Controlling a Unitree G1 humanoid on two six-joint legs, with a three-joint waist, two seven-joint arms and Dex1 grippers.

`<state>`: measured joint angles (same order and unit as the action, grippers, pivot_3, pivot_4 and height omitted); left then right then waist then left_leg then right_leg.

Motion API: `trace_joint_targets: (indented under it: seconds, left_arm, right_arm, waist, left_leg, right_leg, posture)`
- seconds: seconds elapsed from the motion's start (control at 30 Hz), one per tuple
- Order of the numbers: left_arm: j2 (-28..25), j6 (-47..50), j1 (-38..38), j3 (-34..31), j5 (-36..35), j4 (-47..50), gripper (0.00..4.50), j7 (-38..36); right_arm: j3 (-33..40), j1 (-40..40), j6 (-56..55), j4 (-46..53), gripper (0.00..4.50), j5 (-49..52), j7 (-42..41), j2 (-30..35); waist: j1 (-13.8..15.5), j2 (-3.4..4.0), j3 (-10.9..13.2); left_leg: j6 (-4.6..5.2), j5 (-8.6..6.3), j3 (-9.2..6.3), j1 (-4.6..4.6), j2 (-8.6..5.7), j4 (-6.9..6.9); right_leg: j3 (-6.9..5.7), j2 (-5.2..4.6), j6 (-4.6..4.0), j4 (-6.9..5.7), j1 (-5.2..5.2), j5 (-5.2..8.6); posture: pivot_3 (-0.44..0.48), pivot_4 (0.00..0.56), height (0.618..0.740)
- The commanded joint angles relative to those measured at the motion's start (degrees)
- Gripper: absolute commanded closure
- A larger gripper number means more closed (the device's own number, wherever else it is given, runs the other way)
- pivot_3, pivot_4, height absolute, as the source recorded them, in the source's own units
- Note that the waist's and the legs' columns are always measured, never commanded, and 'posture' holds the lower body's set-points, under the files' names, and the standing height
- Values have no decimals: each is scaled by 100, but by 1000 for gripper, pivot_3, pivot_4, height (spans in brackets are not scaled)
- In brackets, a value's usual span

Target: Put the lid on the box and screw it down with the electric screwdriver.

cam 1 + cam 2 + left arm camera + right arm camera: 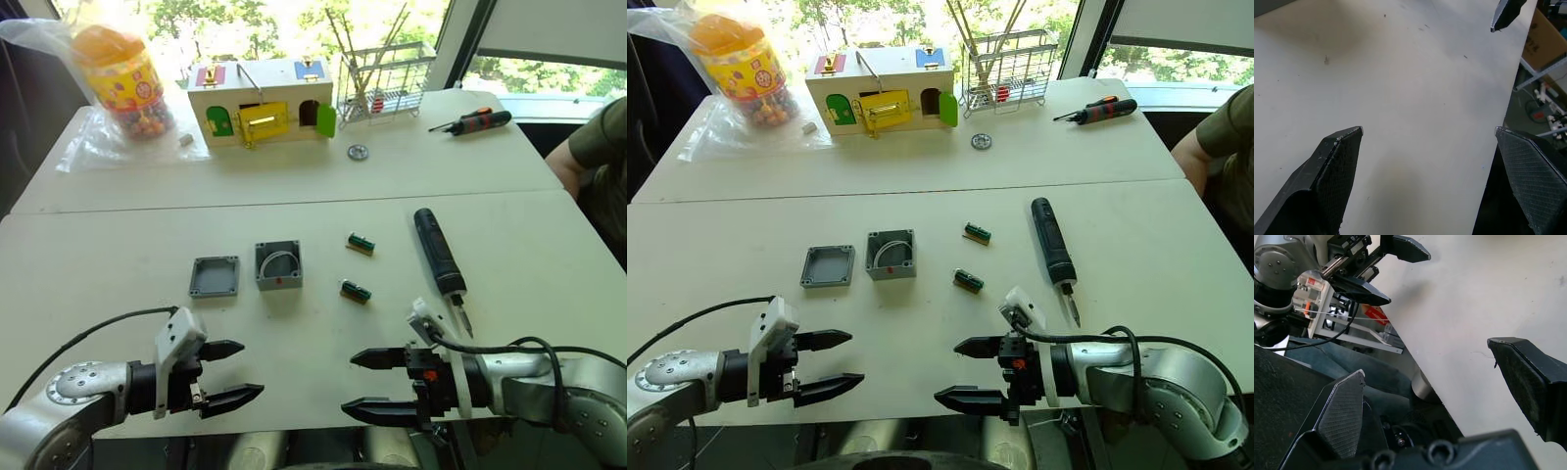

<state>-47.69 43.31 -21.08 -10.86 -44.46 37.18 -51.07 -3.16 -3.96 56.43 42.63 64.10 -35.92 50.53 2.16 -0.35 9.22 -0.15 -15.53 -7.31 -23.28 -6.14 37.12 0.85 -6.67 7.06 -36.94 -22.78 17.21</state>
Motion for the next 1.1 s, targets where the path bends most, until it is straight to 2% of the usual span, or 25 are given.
trace_joint_targets:
  seconds: [0.03,0.2,0.33,0.5,0.63,0.7,0.77,0.83,0.93,0.97,1.1]
  left_arm:
    - [-120,68,-23,-78,-134,73,53,-117]
    - [-95,-89,-31,-59,8,33,53,-120]
    - [-74,-123,-9,-113,9,-30,53,-131]
    - [-133,-117,48,12,149,-12,53,-68]
    - [-56,92,39,-564,-346,121,53,77]
    - [-403,215,188,-1090,-542,-99,53,-198]
    - [-1187,300,729,-1303,-345,-628,53,-612]
    - [-1750,282,1257,-1195,-166,-1042,53,-880]
    - [-2328,-283,2907,-211,488,-1654,53,-1336]
    - [-2385,-384,3328,91,676,-1804,53,-1454]
    - [-1895,-680,5268,1627,1624,-2428,53,-1981]
  right_arm:
    - [-12,109,-53,108,0,0,-176,1]
    - [-104,126,-76,160,0,-220,-288,22]
    - [48,32,-155,152,0,-28,-548,-13]
    - [100,113,-252,69,0,-155,-482,-123]
    - [244,211,-185,-64,0,75,-209,-274]
    - [448,302,-65,-84,0,434,-138,-214]
    - [591,570,15,-62,0,914,-53,-154]
    - [597,862,70,-75,0,1146,76,-170]
    - [471,1401,107,-41,0,1108,277,-197]
    - [427,1534,117,-54,0,1100,336,-220]
    - [149,2076,73,-102,0,489,499,-267]
  waist:
    - [-2,0,0]
    - [12,0,0]
    - [6,-1,0]
    - [4,0,0]
    - [4,-1,1]
    - [12,-2,3]
    - [26,-7,5]
    - [18,-5,5]
    - [16,-4,7]
    - [11,-5,8]
    - [-23,-6,9]
  left_leg:
    - [0,0,0,0,0,0]
    - [0,0,0,0,0,0]
    - [0,0,0,0,-1,1]
    - [0,0,0,0,0,1]
    - [0,0,-1,0,0,0]
    - [0,0,-2,0,0,0]
    - [-5,3,-8,0,0,2]
    - [-18,11,-27,1,2,3]
    - [-16,10,-26,-2,-2,-1]
    - [-13,9,-25,-2,-5,-1]
    - [-40,24,-8,-12,-8,-3]
  right_leg:
    - [0,0,0,0,0,0]
    - [0,0,-1,0,1,0]
    - [0,-2,-1,1,2,1]
    - [0,-1,-1,0,1,1]
    - [0,-1,-1,0,0,0]
    - [1,-1,-1,0,0,0]
    - [-5,1,-1,-6,-2,1]
    - [-22,8,-11,-7,-22,0]
    - [-23,5,-8,-2,-25,-2]
    - [-23,3,-4,-3,-23,-4]
    - [-18,1,0,-6,-16,-6]
  posture:
    - [0,150,740]
    - [0,150,740]
    - [0,150,740]
    - [0,150,740]
    - [0,150,740]
    - [0,150,740]
    - [0,150,740]
    - [0,150,740]
    - [0,150,740]
    - [0,150,740]
    - [0,150,740]
